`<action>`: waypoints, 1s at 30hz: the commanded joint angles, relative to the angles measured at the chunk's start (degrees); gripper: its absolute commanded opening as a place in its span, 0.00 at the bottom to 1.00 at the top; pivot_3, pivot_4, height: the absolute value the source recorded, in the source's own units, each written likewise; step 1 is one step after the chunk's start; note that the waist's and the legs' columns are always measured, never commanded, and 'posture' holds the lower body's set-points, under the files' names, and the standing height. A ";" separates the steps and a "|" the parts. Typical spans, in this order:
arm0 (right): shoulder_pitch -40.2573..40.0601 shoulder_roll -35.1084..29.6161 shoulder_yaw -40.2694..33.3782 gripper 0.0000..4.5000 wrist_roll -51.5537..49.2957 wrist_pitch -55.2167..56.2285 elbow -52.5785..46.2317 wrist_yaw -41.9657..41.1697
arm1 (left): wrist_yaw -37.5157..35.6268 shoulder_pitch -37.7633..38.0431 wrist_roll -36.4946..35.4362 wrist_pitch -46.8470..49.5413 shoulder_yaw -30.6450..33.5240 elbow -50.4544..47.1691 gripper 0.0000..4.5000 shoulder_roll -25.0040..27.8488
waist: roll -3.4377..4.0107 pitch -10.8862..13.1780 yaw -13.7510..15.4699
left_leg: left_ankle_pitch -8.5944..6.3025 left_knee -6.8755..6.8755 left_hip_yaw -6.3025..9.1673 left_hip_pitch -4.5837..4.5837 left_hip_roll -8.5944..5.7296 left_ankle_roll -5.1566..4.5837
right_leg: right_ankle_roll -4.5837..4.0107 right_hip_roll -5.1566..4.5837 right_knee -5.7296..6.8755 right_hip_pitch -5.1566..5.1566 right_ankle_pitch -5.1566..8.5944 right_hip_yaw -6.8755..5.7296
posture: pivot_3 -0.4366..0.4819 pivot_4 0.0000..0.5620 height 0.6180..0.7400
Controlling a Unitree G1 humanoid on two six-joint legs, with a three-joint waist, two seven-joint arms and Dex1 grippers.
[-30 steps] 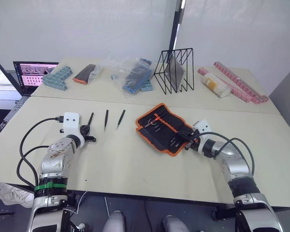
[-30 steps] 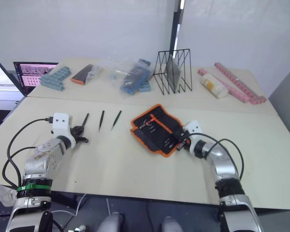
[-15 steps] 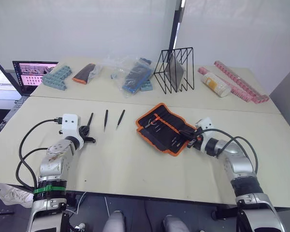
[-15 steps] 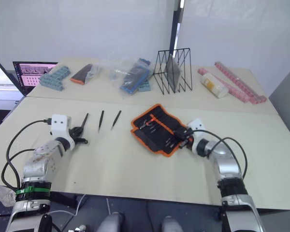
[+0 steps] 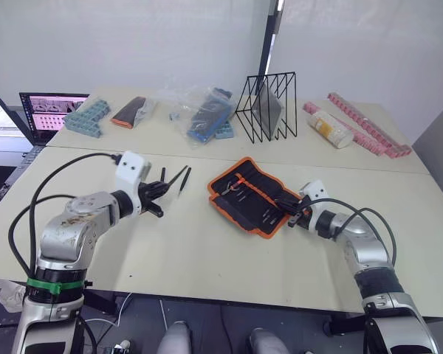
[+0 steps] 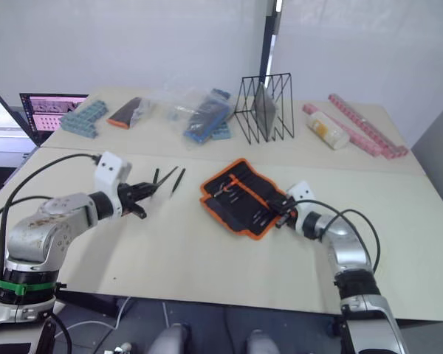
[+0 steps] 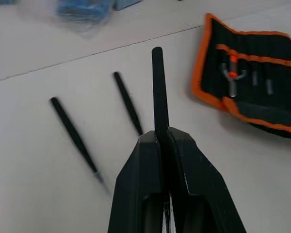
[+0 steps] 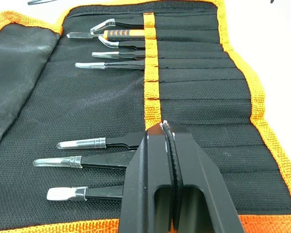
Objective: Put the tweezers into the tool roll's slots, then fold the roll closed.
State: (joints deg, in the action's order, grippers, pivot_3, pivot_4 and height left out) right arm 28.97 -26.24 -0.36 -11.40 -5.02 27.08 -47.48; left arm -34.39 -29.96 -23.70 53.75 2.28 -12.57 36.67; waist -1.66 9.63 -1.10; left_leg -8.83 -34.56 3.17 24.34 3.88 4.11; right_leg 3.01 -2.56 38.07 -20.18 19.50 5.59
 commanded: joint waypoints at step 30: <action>-4.16 1.69 0.51 0.00 0.78 -2.15 -5.82 4.16 | -4.81 -33.09 8.00 11.07 -26.95 30.95 0.01 -18.28 | 0.09 0.08 -1.11 | 0.00 -0.06 0.04 0.08 -0.04 -0.01 | 0.01 0.03 0.02 -0.03 0.01 0.00 | 0.48 0.27 0.96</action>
State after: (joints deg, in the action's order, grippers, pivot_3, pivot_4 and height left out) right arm 25.83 -24.27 -0.34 -11.28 -5.88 21.72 -43.27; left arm -38.87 -61.31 -16.66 66.13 -24.96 18.60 18.66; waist -1.57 9.71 -2.20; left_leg -8.83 -34.61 3.21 24.42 3.84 4.10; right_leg 3.02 -2.53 38.09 -20.20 19.51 5.59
